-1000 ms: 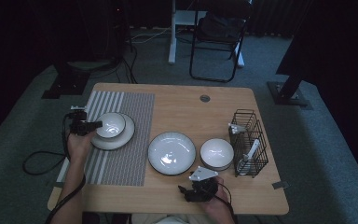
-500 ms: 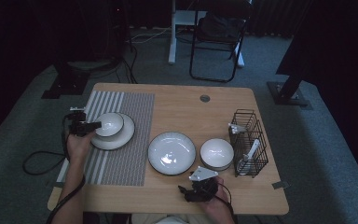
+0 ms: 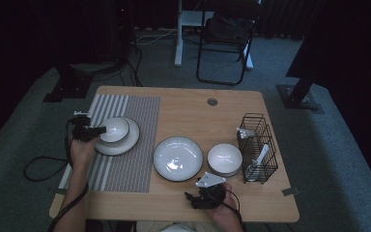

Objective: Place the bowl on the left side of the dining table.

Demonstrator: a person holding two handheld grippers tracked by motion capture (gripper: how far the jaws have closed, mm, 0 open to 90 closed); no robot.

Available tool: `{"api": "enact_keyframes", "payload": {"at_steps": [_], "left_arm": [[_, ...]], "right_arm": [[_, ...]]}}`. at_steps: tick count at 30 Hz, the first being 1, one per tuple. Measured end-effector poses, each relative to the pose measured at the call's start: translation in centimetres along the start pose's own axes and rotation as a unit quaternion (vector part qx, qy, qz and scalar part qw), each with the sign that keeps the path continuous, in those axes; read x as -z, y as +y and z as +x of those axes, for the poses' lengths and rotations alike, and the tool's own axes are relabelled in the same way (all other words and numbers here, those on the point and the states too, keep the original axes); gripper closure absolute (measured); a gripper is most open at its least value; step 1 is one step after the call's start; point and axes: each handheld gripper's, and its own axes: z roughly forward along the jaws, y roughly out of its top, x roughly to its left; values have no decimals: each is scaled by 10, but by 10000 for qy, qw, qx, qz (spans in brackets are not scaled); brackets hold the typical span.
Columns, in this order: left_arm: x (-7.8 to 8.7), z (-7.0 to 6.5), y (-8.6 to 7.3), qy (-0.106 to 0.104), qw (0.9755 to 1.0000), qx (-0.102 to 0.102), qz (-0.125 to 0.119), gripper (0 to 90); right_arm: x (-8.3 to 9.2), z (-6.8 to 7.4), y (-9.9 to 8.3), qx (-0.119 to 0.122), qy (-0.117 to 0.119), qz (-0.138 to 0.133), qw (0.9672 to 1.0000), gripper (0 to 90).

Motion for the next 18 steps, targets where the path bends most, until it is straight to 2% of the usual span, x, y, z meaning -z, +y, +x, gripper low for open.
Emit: {"api": "enact_keyframes", "payload": {"at_steps": [2,5,7,18], "left_arm": [[-1,0,0,-26,10000,-9,4,805],[-3,-1,0,-95,9999,-101,3,698],[-3,-3,-1,-38,9998,-182,-25,667],[12,-6,4,41,9990,-278,-346,622]], "right_arm": [[0,0,0,7,0,-2,10000,277],[0,0,0,3,0,0,10000,277],[0,0,0,-1,0,0,10000,277],[0,0,0,3,0,-1,10000,277]]}}
